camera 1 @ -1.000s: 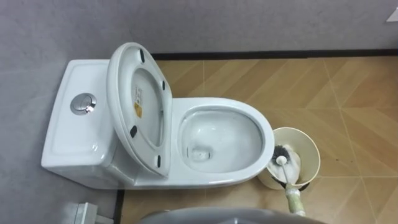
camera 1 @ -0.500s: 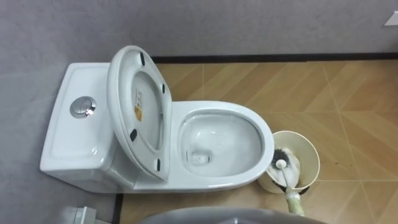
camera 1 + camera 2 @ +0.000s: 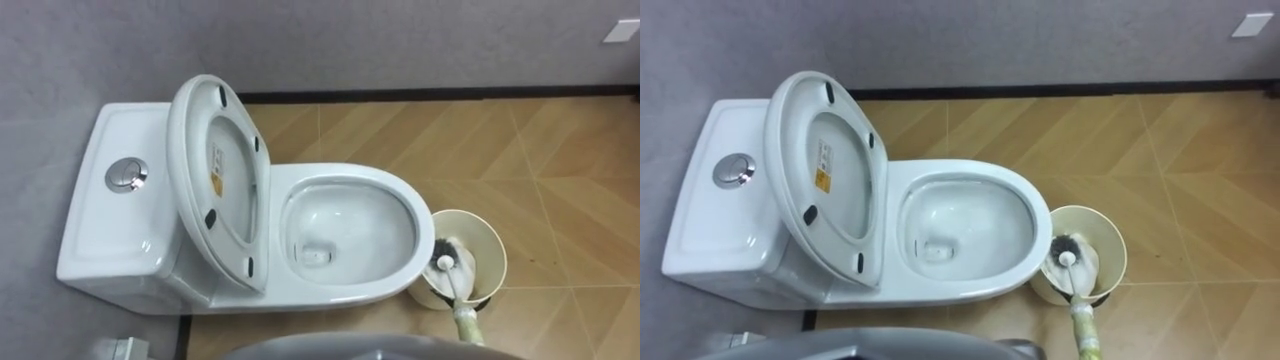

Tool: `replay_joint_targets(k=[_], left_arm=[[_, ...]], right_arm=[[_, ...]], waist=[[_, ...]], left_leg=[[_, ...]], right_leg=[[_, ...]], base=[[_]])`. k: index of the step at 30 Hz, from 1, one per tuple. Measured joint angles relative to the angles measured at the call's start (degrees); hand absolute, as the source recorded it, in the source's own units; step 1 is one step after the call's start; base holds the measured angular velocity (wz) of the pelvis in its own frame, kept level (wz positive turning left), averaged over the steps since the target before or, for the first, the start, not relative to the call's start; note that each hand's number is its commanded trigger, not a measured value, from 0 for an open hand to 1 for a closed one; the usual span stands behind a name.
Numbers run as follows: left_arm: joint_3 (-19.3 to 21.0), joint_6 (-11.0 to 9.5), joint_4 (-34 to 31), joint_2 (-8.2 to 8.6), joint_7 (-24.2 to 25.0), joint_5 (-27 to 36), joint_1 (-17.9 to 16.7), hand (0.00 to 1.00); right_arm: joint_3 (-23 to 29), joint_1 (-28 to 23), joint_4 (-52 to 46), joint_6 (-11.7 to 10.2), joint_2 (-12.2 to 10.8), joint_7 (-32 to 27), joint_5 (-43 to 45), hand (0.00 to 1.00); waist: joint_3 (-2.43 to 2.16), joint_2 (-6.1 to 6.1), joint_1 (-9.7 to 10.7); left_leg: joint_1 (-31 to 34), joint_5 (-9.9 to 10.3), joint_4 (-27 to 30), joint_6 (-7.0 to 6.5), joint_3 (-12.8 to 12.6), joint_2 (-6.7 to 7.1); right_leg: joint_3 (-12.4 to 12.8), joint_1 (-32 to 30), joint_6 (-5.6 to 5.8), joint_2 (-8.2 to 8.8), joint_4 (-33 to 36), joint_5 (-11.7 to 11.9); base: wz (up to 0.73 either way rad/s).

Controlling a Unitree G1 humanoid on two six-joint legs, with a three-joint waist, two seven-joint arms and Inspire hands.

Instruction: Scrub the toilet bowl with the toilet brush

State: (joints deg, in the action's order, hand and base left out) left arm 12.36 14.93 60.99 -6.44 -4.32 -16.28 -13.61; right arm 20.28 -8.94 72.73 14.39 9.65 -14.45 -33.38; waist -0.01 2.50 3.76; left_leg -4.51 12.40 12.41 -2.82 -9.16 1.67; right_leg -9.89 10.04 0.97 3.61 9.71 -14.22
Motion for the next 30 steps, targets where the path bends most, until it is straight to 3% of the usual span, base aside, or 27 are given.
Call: replay_joint_targets(k=[5, 12, 16, 22, 26, 28, 30], left_arm=[[0.9, -0.3, -1.5, -0.92, -0.2, 0.0, -1.1, 0.00], [1.0, -2.5, -1.5, -1.15, -0.6, 0.4, -1.0, 0.00], [1.1, -3.9, -1.9, -1.27, -0.7, 0.4, -0.8, 0.00], [0.8, -5.5, -1.9, -1.97, -1.5, 0.4, -0.3, 0.00], [-0.2, -5.8, -1.9, -2.79, -1.5, 0.4, 0.4, 0.00], [-0.8, -6.1, -1.9, -3.21, -1.5, 0.4, 1.4, 0.00], [-0.9, -6.9, -1.8, -3.60, -1.5, 0.8, 2.3, 0.00]], right_arm=[[0.4, 0.2, -9.0, -0.3, 0.7, -3.5, 0.5, 0.00], [0.2, 3.6, -17.4, -4.5, 1.7, -6.6, 4.8, 0.00], [-0.6, 4.6, -17.4, -5.0, 1.7, -6.6, 9.2, 0.00], [-5.1, 6.1, -17.2, -5.5, 1.8, -6.6, 13.3, 0.00], [-8.3, 6.8, -17.1, -6.4, 2.1, -6.6, 13.9, 0.00], [-9.5, 7.3, -17.1, -6.9, 2.1, -6.7, 13.9, 0.00], [-10.3, 8.4, -16.7, -7.0, 2.1, -6.7, 13.9, 0.00]], waist=[[0.19, 1.02, 0.4], [0.04, 1.34, 0.3], [-0.16, 1.01, -1.1], [-0.09, 0.31, -2.5], [0.00, -0.12, -2.9], [-0.25, -0.68, -2.9], [-0.11, -0.82, -3.1]], left_leg=[[0.2, 0.1, -0.1, -0.06, -0.1, 0.05], [1.3, 0.2, 0.3, -0.13, -0.1, -0.02], [2.1, 0.8, 1.6, -0.01, 0.4, -0.08], [5.5, 1.8, 4.4, -0.20, 0.9, -1.01], [8.3, 2.2, 6.5, -0.44, 1.5, -1.30], [10.2, 2.2, 7.4, -0.56, 2.0, -1.36], [11.6, 2.1, 7.8, -0.73, 2.2, -1.34]], right_leg=[[0.3, -0.3, 0.01, -0.03, -0.1, 0.0], [0.2, -1.2, 0.00, -0.10, 0.2, 0.2], [-0.8, -1.5, -0.14, -0.34, 1.1, 0.3], [-1.4, -3.3, -0.22, -0.63, 1.3, 0.4], [-1.7, -5.1, -0.23, -0.73, 2.2, 0.5], [-2.3, -6.4, -0.21, -0.78, 2.6, 0.7], [-2.4, -7.8, -0.16, -0.72, 3.3, 0.8]], base=[[0.00], [0.00], [0.06], [0.05], [0.06], [0.10], [0.08]])
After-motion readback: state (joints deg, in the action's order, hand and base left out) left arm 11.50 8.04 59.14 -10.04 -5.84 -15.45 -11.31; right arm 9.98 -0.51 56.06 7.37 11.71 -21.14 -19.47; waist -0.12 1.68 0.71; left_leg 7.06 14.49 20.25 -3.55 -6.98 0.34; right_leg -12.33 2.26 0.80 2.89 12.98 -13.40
